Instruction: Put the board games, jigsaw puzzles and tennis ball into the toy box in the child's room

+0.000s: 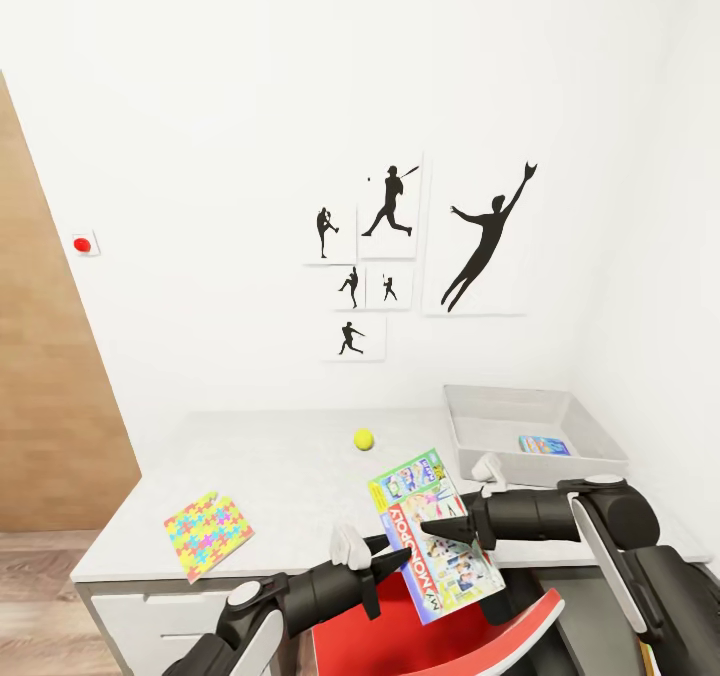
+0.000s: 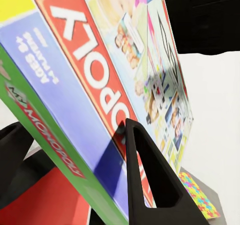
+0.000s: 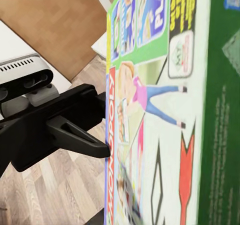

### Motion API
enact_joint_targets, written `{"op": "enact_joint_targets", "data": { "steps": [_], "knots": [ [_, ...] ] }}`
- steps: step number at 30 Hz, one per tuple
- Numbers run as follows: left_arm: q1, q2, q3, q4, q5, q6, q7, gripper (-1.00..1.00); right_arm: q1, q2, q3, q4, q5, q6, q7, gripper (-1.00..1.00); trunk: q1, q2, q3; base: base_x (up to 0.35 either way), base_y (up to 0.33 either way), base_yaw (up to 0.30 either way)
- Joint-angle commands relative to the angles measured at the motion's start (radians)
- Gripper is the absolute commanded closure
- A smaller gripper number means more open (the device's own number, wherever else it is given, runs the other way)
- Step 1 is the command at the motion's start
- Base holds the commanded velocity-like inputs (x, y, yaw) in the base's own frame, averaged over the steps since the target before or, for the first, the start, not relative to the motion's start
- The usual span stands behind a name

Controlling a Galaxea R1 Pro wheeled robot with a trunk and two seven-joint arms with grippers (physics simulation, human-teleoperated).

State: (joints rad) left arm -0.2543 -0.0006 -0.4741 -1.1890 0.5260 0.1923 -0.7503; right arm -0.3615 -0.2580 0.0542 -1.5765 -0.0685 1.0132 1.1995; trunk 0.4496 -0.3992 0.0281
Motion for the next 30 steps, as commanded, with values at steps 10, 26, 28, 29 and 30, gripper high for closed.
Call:
{"op": "enact_joint_targets", "data": {
  "steps": [10,26,28,29,30],
  "knots": [
    [0.000,-0.002,0.000,0.000,0.009,0.013,-0.001,1.00,-0.001,-0.001,-0.002,0.001,-0.007,0.008,-0.003,-1.00,0.000,-0.001,0.000,0.000,0.000,0.000],
    [0.000,0.002,0.000,-0.002,0.010,0.011,-0.016,1.00,-0.003,-0.006,-0.007,0.001,-0.011,0.008,-0.003,-1.00,0.000,-0.001,0.000,0.000,0.000,0.000],
    [0.000,0.004,0.002,-0.002,0.011,0.010,-0.021,1.00,-0.003,-0.007,-0.008,0.001,-0.011,0.008,-0.003,-1.00,0.000,-0.001,0.000,0.000,0.000,0.000],
    [0.000,0.004,0.003,-0.003,0.012,0.010,-0.023,1.00,-0.003,-0.007,-0.008,0.001,-0.012,0.008,-0.003,-1.00,0.000,-0.001,0.000,0.000,0.000,0.000],
    [0.000,0.005,0.004,-0.003,0.012,0.009,-0.024,1.00,-0.003,-0.008,-0.008,0.001,-0.012,0.008,-0.003,-1.00,0.000,-0.001,0.000,0.000,0.000,0.000]
  ]
}}
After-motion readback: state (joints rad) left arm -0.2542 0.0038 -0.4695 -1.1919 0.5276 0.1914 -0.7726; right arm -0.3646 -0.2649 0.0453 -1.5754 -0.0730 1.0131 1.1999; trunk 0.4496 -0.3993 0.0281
